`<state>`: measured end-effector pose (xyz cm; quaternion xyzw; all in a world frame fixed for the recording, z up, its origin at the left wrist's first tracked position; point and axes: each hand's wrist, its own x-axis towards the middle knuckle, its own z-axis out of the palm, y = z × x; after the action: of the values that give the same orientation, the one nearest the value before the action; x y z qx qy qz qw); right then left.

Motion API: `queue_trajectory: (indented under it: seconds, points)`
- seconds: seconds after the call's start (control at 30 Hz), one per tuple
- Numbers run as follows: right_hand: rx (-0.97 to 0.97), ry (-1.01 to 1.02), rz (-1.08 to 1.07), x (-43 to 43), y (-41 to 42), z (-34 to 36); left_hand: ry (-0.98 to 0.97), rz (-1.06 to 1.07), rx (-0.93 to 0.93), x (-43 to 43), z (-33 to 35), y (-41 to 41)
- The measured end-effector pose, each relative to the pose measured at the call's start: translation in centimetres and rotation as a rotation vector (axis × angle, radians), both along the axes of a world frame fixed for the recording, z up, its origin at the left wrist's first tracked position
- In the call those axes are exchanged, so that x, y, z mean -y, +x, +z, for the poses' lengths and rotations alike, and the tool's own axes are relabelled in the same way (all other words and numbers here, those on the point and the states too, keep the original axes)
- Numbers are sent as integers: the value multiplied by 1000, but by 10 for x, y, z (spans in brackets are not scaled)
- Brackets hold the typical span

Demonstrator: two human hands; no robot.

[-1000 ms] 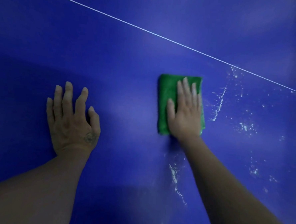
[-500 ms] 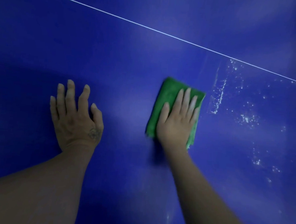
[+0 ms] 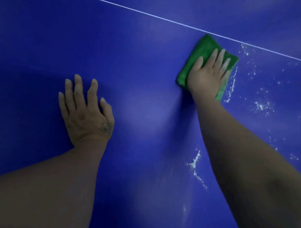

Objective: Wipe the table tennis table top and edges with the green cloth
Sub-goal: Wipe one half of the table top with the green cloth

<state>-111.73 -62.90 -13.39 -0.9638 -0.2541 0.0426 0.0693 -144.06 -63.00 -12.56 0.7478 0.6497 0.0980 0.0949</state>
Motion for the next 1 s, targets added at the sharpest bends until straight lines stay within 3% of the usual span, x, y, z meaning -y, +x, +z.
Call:
queue_trajectory:
  seconds: [0.1, 0.3, 0.47, 0.57, 0.67, 0.83, 1.0]
  points:
    - [25, -14, 7, -4, -24, 4, -5, 0, -8, 1, -3, 0]
    - [52, 32, 413, 123, -165, 5, 7, -7, 7, 1, -4, -1]
    - [22, -45, 723, 223, -122, 13, -5, -9, -1, 1, -2, -3]
    - [34, -72, 708, 205, -69, 13, -5, -17, -1, 0, -3, -3]
    - [47, -74, 525, 156, -44, 10, -22, -15, -13, 0, -4, -4]
    - [52, -89, 213, 110, -81, 8, -16, -22, -26, 0, -4, -4]
    - [45, -23, 465, 192, -201, 4, -16, -21, -29, 1, -6, -4]
